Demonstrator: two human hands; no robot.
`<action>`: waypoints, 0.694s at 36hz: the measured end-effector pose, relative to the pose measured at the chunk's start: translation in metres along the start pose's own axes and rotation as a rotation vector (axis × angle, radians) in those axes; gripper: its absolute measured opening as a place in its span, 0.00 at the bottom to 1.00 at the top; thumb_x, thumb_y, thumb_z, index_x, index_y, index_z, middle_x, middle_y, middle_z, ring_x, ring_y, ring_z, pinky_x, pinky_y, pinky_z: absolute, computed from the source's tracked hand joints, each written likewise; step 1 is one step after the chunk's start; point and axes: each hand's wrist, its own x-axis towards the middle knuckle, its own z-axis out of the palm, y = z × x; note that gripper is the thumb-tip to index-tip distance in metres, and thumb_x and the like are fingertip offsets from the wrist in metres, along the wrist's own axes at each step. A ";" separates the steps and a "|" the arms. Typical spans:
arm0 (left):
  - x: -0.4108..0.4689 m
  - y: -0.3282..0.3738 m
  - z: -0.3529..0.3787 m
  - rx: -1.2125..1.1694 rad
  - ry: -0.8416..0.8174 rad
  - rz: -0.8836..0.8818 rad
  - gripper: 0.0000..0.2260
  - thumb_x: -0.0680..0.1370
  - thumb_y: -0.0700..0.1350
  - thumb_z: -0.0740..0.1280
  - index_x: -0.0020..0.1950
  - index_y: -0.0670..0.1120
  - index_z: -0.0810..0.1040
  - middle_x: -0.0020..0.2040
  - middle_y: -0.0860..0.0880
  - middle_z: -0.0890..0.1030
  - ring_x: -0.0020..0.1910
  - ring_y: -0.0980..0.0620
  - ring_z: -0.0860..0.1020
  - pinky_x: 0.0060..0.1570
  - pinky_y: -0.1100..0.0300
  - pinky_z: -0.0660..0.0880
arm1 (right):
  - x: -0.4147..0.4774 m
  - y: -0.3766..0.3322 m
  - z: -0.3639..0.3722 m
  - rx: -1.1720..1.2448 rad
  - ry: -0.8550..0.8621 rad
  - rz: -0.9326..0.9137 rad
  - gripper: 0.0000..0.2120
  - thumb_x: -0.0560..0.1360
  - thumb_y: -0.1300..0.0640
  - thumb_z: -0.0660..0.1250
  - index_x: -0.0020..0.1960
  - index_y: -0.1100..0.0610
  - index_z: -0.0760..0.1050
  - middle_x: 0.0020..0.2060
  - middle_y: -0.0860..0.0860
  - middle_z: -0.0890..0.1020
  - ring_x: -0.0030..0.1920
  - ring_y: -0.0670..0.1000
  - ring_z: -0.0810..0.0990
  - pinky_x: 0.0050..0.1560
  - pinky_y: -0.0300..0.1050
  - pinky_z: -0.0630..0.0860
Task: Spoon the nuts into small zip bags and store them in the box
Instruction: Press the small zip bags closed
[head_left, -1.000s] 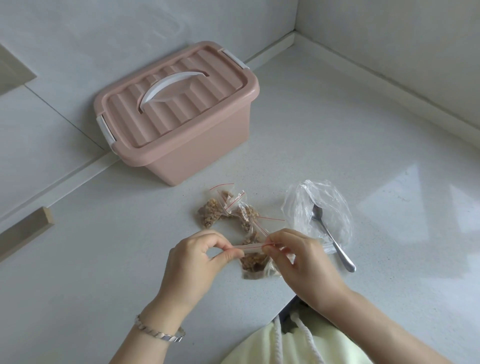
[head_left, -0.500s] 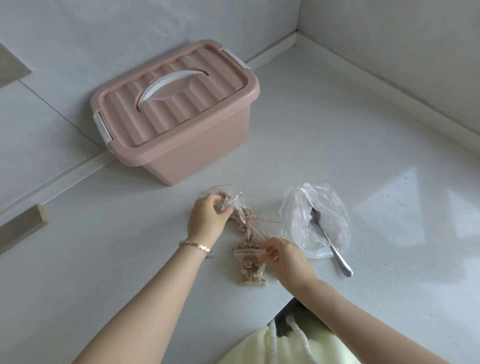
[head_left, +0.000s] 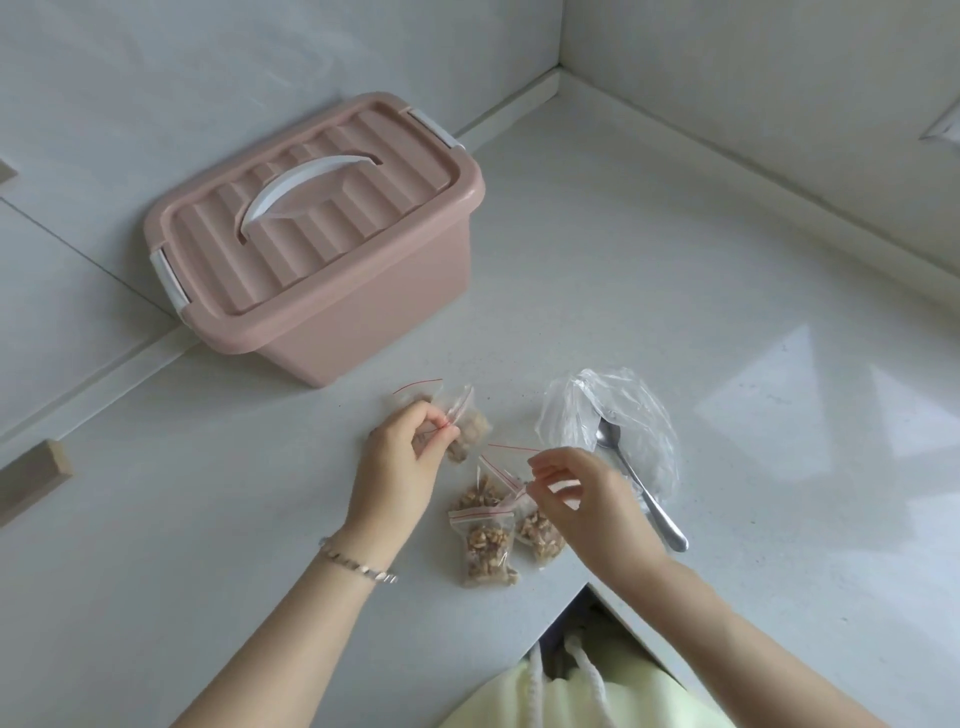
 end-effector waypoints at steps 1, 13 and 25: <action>-0.004 0.006 -0.005 -0.042 -0.007 0.021 0.09 0.73 0.39 0.70 0.37 0.50 0.74 0.38 0.55 0.80 0.39 0.58 0.78 0.38 0.71 0.71 | 0.000 -0.007 -0.003 0.021 0.012 -0.024 0.10 0.73 0.60 0.69 0.54 0.54 0.76 0.47 0.45 0.78 0.47 0.42 0.78 0.50 0.33 0.75; -0.042 0.045 -0.020 -0.333 -0.090 0.115 0.14 0.70 0.33 0.71 0.39 0.52 0.76 0.38 0.57 0.81 0.39 0.61 0.80 0.43 0.71 0.73 | -0.002 -0.039 -0.022 0.247 -0.124 -0.026 0.07 0.70 0.56 0.71 0.47 0.55 0.81 0.42 0.50 0.84 0.43 0.46 0.82 0.45 0.42 0.79; -0.058 0.066 -0.005 -0.729 -0.087 -0.259 0.08 0.64 0.51 0.73 0.39 0.50 0.85 0.40 0.46 0.85 0.44 0.48 0.82 0.53 0.45 0.77 | -0.021 -0.052 -0.024 0.594 -0.046 0.048 0.09 0.64 0.55 0.69 0.42 0.58 0.81 0.35 0.51 0.85 0.34 0.44 0.81 0.35 0.34 0.74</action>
